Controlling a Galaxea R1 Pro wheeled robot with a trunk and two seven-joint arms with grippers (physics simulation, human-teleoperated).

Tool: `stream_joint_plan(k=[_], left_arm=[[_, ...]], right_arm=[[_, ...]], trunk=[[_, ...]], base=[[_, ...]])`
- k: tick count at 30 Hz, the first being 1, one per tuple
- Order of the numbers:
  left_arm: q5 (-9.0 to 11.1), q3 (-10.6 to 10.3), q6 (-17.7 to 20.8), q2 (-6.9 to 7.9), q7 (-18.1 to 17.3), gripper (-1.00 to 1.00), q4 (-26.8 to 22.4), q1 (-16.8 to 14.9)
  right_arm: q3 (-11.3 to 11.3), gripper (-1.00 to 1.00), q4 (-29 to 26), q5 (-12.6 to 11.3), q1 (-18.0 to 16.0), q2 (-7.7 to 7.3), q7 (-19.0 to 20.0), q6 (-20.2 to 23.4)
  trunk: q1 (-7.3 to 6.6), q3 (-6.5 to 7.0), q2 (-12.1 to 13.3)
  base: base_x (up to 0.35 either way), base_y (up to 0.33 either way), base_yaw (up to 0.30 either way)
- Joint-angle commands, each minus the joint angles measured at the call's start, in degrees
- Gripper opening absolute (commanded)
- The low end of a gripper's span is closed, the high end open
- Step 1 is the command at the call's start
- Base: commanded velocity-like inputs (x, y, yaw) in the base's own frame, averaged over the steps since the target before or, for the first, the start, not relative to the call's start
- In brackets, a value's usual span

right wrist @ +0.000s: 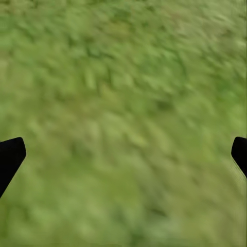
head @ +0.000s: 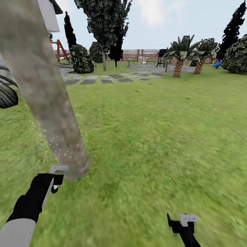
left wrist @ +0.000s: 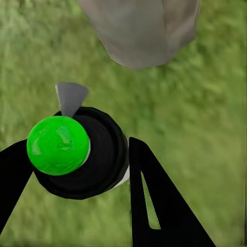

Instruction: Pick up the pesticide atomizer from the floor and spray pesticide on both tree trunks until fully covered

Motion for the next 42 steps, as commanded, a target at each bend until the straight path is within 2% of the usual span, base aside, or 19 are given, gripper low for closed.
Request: stream_joint_plan(k=[1,11,36,42], left_arm=[[-0.03,0.00,0.01,0.00,-0.01,-1.00,0.00,0.00],[-0.03,0.00,0.03,0.00,-0.01,-1.00,0.00,0.00],[-0.12,0.09,-0.01,0.05,-0.01,-1.00,0.00,0.00],[-0.12,0.09,-0.02,0.09,-0.01,-1.00,0.00,0.00]], right_arm=[[0.00,1.00,0.01,0.00,0.02,0.00,0.00,0.00],[0.00,1.00,0.01,0.00,0.05,0.00,0.00,0.00],[0.00,1.00,0.01,0.00,-0.01,0.00,0.00,0.00],[0.00,1.00,0.01,0.00,-0.01,0.00,0.00,0.00]], trunk=[[0.00,0.00,0.00],[0.00,0.00,0.00],[0.00,0.00,0.00],[0.00,0.00,0.00]], base=[[0.160,-0.251,0.075],[0.160,-0.251,0.028],[0.131,-0.255,0.273],[0.112,-0.261,0.069]])
